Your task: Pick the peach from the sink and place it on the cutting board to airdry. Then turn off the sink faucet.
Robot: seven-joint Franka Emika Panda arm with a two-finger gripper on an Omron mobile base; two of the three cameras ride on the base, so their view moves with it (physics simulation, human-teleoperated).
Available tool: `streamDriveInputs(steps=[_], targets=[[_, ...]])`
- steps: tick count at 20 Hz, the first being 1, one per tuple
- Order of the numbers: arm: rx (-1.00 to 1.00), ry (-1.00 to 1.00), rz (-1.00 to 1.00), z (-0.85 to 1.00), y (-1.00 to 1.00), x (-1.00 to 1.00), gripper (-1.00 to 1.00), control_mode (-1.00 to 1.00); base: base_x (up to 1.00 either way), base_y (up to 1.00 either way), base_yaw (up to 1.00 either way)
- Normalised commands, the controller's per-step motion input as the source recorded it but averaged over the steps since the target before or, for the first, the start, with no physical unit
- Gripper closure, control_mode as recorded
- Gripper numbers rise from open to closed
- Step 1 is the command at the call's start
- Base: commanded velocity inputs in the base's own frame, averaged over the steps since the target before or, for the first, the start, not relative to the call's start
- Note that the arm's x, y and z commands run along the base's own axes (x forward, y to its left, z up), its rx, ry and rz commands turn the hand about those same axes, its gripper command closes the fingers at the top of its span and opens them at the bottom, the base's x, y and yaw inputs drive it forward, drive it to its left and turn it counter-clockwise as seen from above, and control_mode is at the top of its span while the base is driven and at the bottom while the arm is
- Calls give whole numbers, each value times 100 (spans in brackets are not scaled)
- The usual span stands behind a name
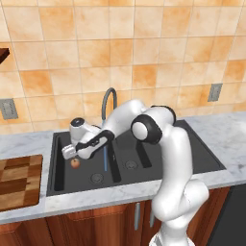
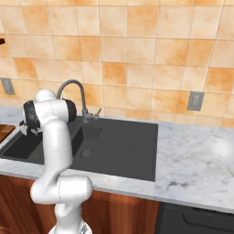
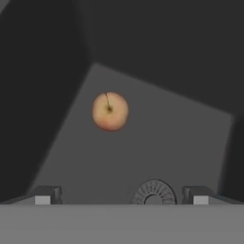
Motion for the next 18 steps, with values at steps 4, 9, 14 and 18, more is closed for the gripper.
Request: streamDriveInputs(steps=[4,9,14,18], targets=[[0,0,-2,-20,8,17,-100,-100,0,0,0],[0,0,-2,-19,7,16,-100,-100,0,0,0],[0,0,-2,-21,6,14,-100,-100,0,0,0],[0,0,-2,-19,6,14,-100,-100,0,0,0]])
